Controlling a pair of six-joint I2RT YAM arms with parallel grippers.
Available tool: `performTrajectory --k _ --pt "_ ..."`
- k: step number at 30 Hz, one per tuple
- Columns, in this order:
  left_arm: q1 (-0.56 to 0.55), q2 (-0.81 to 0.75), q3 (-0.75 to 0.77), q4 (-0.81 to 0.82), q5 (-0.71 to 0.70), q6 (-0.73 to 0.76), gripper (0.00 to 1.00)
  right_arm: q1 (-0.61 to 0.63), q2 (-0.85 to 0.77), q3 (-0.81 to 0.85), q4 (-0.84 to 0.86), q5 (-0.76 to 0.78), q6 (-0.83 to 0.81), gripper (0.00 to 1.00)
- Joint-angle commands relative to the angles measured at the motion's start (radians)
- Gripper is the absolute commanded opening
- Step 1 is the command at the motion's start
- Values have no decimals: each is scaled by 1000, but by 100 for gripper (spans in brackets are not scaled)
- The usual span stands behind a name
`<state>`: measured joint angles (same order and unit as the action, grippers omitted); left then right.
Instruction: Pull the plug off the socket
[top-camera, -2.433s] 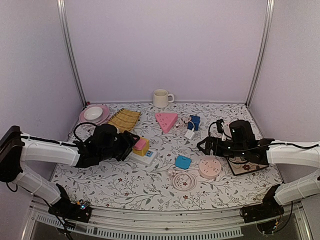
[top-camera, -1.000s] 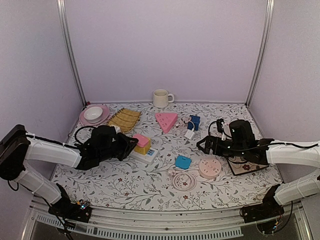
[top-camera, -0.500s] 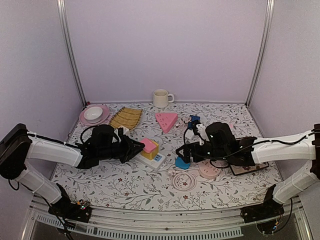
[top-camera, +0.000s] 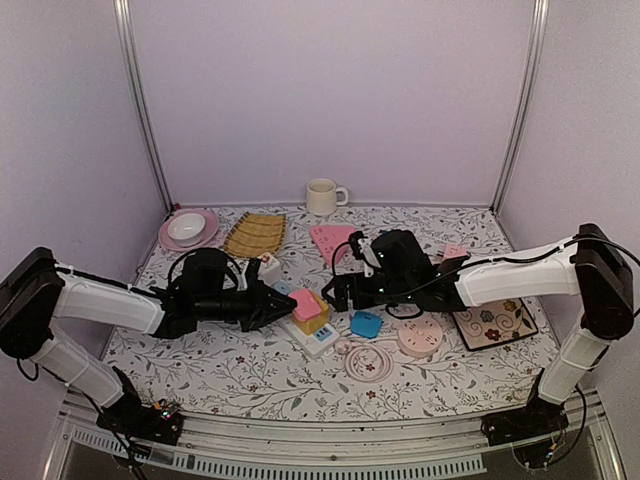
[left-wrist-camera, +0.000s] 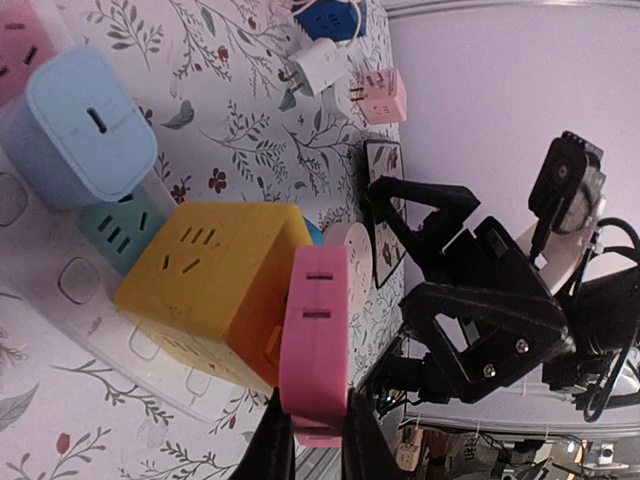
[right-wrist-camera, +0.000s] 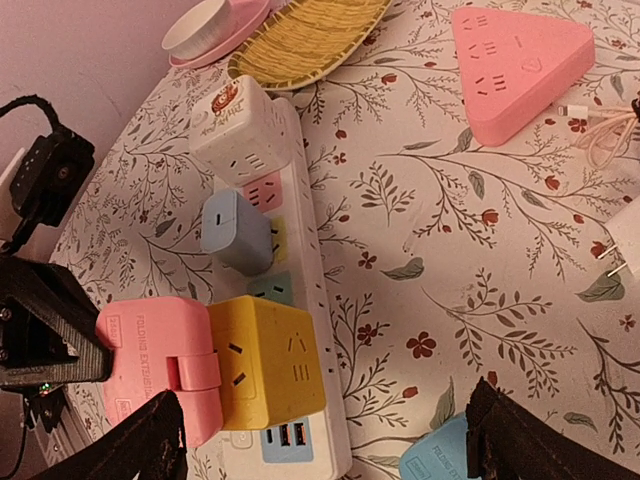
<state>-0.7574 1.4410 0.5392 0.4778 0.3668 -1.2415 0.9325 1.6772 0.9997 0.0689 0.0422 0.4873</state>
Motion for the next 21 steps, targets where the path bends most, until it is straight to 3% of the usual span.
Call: performTrajectory --k 1,21 --pt "17 -24 -16 102 123 115 0 -16 53 33 -5 -73 54 100" --pt "22 -23 -46 354 229 127 0 -15 146 25 -26 -152 91 99"
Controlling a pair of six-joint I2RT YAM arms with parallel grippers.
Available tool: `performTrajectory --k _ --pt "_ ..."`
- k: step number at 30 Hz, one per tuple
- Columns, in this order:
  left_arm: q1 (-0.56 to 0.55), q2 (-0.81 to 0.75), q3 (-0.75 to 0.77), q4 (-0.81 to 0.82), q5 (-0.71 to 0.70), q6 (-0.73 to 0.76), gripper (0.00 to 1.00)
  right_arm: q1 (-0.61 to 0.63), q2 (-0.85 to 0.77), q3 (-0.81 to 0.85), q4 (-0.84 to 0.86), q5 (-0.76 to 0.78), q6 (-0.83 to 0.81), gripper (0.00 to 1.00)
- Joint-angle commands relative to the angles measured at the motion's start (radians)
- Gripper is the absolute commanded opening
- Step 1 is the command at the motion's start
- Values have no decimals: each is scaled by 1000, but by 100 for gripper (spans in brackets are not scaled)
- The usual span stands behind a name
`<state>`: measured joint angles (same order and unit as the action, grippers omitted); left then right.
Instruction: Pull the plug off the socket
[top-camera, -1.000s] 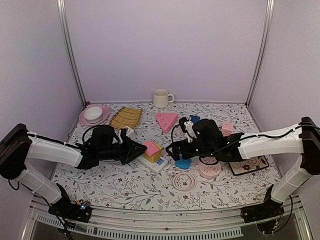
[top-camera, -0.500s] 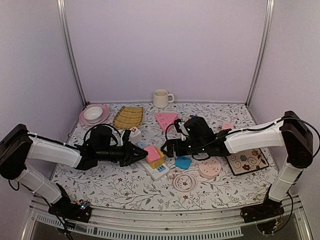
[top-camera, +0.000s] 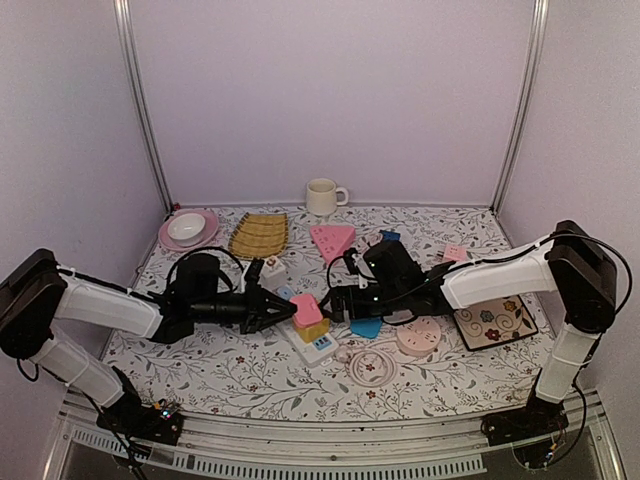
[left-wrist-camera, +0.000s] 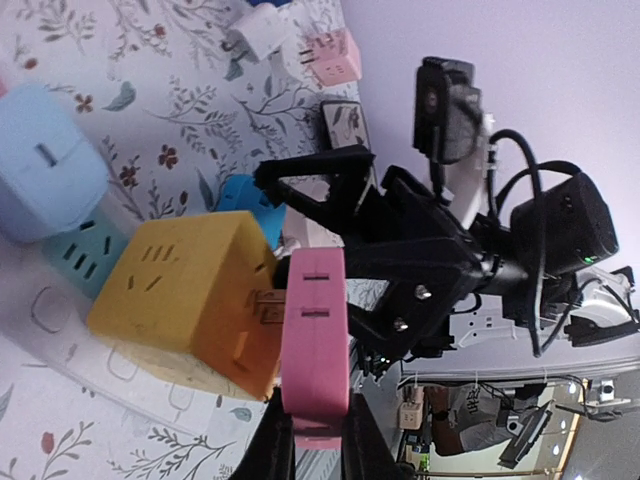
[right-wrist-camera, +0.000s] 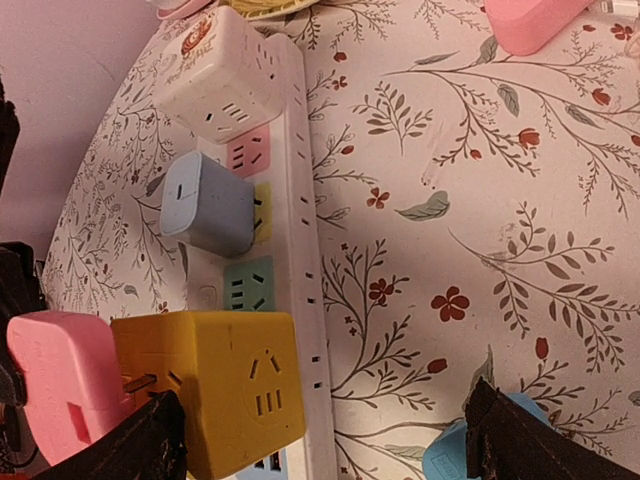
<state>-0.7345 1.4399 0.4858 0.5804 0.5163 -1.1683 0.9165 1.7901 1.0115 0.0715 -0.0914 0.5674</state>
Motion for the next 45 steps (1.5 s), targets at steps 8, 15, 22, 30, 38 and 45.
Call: performTrajectory --k 8,15,22,30,38,45 --pt "-15 -23 -4 315 75 68 0 3 26 8 -36 -22 22 99" --pt "-6 -167 -24 33 -138 161 0 4 -79 -13 -46 36 21 99" --pt "16 -334 6 -406 -543 270 0 4 -151 -27 -63 83 -3 99" --pt "63 -332 38 -679 -983 286 0 12 -193 -38 -94 119 -17 99" --pt "133 -248 72 -727 -1135 270 0 20 -199 -44 -104 134 -17 99" --pt "208 -90 164 -735 -1125 326 4 27 -203 -46 -111 144 -20 99"
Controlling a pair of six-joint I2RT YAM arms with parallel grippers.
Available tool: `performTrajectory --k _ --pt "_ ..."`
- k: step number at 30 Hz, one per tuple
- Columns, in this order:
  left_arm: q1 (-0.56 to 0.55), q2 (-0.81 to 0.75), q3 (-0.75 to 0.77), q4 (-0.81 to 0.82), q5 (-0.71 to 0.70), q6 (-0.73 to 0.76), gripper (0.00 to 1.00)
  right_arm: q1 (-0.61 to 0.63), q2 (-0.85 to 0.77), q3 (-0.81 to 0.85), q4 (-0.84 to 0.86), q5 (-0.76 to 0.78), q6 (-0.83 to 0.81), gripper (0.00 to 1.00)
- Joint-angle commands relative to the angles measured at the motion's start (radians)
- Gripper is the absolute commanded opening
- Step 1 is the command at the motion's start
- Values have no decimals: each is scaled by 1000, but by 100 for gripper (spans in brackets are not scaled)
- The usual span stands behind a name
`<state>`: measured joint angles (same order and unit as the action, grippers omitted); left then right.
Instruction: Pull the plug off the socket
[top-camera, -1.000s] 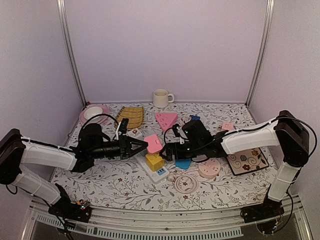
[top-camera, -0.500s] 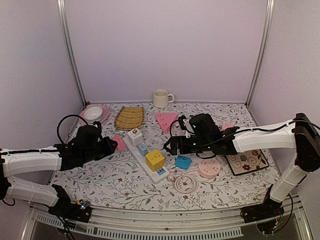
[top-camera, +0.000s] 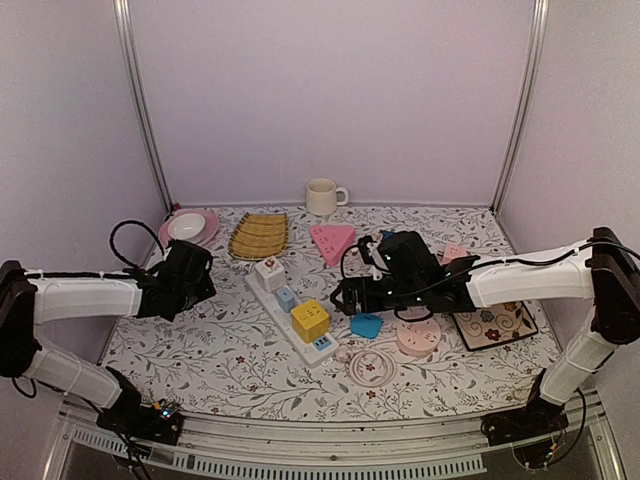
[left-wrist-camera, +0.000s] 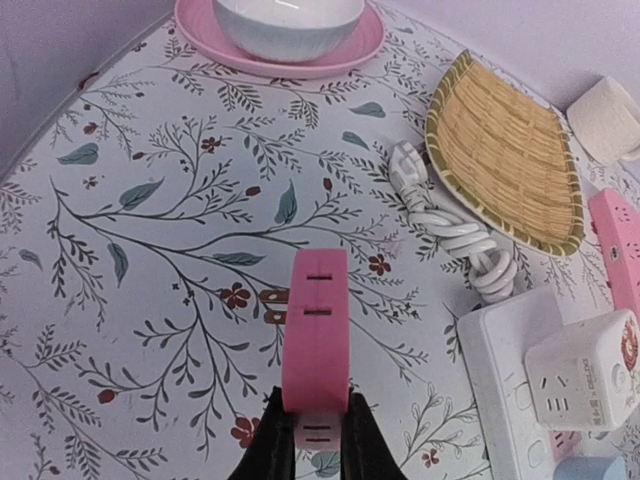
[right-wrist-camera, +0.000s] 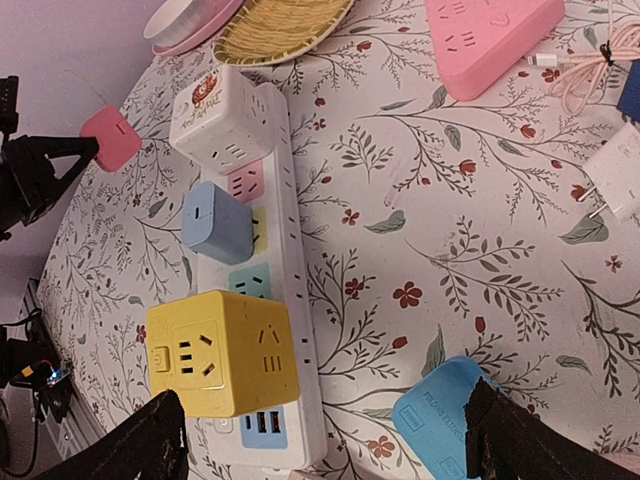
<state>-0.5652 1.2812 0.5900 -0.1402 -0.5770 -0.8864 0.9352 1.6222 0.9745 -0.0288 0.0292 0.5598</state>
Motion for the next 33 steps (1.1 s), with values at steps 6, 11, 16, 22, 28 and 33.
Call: performTrajectory --k 6,11,16,22,28,33 --pt "66 189 128 -18 16 101 13 11 -44 -12 -19 32 -15 99" --pt "66 211 129 7 48 123 27 14 -39 -11 -19 34 -16 99" --pt "67 208 125 35 85 143 36 22 -33 -6 -21 38 -22 99" --pt "67 194 114 76 149 169 36 33 -23 4 -26 46 -27 99" --pt "65 176 98 131 236 200 36 49 -2 31 -43 59 -38 99" --pt "59 157 89 153 293 201 37 69 24 63 -59 73 -51 99"
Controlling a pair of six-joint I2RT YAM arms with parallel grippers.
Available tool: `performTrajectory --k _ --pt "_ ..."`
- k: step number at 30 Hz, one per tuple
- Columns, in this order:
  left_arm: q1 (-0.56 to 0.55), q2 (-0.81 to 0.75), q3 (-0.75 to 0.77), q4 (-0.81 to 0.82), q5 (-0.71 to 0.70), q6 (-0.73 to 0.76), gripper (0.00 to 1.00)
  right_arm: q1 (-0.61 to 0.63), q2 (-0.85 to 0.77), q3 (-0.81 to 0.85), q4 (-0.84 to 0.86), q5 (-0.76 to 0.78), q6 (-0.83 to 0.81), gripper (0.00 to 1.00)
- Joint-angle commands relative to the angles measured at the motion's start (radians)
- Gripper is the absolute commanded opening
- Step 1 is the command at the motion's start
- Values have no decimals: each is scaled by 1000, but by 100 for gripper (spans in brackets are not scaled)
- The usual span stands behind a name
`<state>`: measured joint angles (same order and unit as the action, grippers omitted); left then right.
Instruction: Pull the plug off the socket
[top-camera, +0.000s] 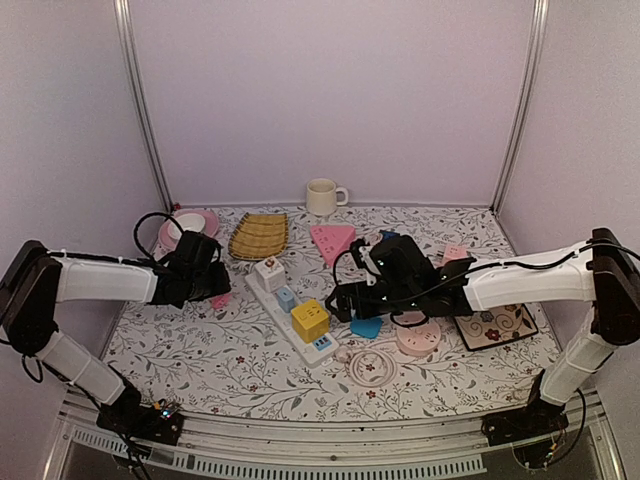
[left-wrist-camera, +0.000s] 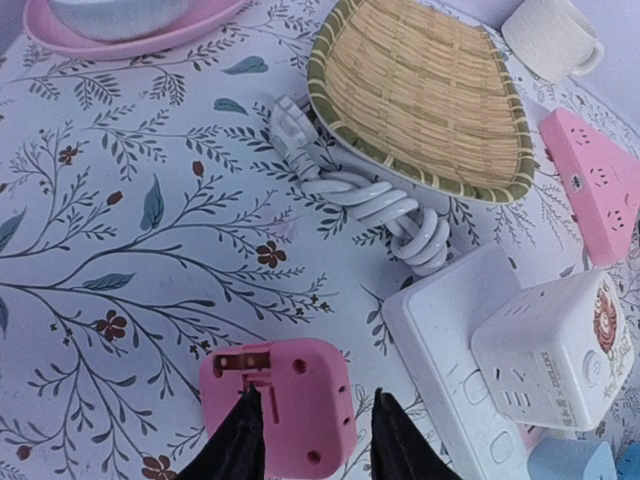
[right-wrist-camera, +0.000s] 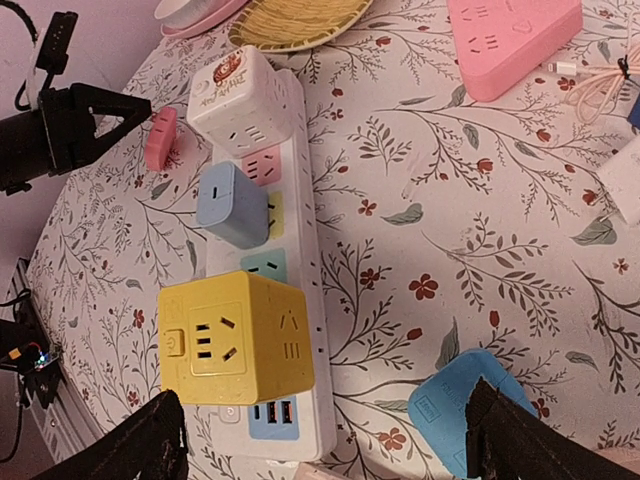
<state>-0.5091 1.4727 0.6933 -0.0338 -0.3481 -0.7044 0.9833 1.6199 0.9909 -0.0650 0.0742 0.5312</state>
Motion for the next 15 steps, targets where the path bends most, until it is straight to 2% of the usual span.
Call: performTrajectory --k 1,6,15 --pt "2 -41 -18 49 69 17 37 26 33 54 -25 28 -24 99" --pt "0 -78 -35 66 109 5 37 48 71 97 -44 39 -47 100" --pt "-17 -129 -104 196 353 -29 43 119 192 252 -133 109 -109 100"
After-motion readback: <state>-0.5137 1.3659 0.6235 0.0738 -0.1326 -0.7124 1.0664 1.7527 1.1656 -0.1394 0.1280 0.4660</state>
